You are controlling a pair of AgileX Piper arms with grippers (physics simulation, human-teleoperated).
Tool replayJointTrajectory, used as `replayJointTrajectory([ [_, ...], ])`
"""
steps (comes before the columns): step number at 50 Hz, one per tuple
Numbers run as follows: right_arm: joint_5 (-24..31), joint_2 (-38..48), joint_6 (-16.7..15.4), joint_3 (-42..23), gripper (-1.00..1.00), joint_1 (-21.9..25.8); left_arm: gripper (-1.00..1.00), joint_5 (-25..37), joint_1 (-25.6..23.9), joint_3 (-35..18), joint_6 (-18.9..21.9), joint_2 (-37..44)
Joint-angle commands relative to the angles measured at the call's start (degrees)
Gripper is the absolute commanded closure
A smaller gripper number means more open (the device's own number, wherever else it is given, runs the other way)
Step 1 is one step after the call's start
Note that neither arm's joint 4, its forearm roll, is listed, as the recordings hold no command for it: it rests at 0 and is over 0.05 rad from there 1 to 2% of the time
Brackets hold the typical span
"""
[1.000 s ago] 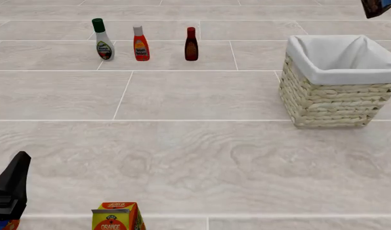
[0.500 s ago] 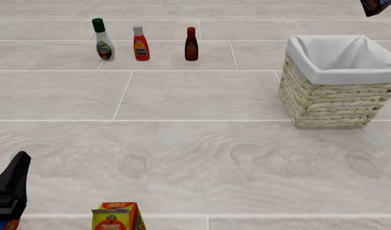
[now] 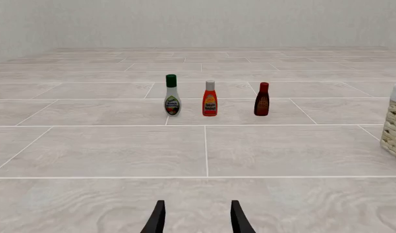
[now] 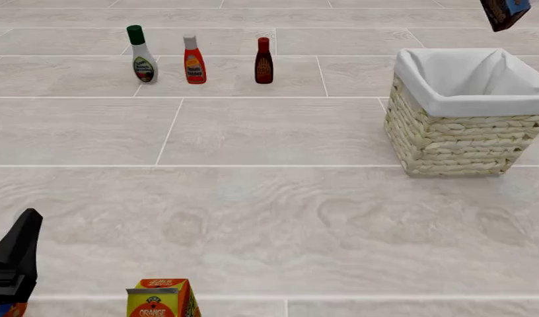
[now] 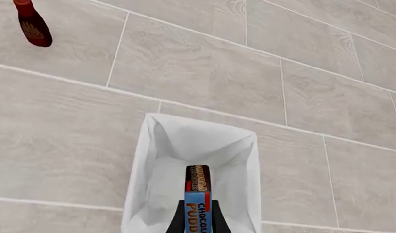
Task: Pick the chocolate pudding and place it in the basket.
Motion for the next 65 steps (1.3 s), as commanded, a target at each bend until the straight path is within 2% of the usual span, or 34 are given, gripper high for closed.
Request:
replayJointTrajectory([
  [1, 1.6, 2.5, 0.3, -2.5, 1.0, -0.4, -1.0, 0.0, -0.1, 0.0, 0.0, 0.0],
  [12, 2.1, 4.2, 0.4, -3.2, 1.0, -0.4, -1.0, 0.0, -0.1, 0.0, 0.0, 0.0],
  [20, 3.4, 6.3, 0.2, -6.3, 1.0, -0.5, -1.0, 0.0, -0.1, 0.0, 0.0, 0.0],
  [43, 2.9, 10.0, 0.0, -9.2, 1.0, -0.6, -1.0, 0.0, -0.1, 0.0, 0.0, 0.0],
  [57, 1.7, 11.6, 0.3, -8.9, 1.0, -0.5, -1.0, 0.0, -0.1, 0.0, 0.0, 0.0],
  [65, 0.0, 11.7, 0.6, -6.7, 1.0, -0.6, -1.0, 0.0, -0.1, 0.0, 0.0, 0.0],
])
